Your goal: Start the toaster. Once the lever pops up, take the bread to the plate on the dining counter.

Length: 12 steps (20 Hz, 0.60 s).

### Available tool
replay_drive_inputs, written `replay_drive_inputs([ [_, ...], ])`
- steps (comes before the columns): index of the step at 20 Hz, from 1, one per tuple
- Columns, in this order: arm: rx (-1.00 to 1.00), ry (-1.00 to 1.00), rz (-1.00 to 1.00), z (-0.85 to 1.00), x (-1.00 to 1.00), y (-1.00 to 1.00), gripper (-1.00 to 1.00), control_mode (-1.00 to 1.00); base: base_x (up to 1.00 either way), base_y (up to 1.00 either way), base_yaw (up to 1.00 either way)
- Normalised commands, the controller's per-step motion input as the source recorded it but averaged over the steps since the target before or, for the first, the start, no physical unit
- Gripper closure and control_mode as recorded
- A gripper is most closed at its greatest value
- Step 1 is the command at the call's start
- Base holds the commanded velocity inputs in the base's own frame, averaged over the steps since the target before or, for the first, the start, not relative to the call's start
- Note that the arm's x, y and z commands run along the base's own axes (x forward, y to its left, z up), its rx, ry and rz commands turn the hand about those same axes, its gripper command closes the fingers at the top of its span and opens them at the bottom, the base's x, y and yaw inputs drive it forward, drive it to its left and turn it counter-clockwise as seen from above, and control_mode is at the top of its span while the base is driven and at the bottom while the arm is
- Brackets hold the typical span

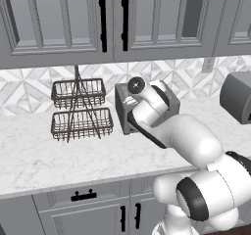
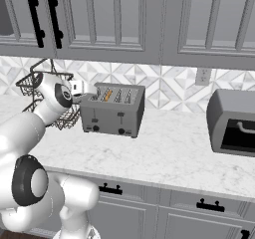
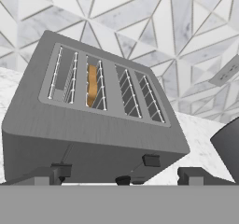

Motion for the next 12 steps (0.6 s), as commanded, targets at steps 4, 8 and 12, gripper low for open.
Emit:
replay_drive_inputs([
  [4,0.00,0.00,0.00,0.00,0.00,0.00,-1.00,-1.00,0.00,0.00,0.00],
  [8,0.00,0.00,0.00,0.00,0.00,0.00,-1.00,-1.00,0.00,0.00,0.00],
  [12,0.00,0.00,0.00,0.00,0.00,0.00,-1.00,-1.00,0.00,0.00,0.00],
])
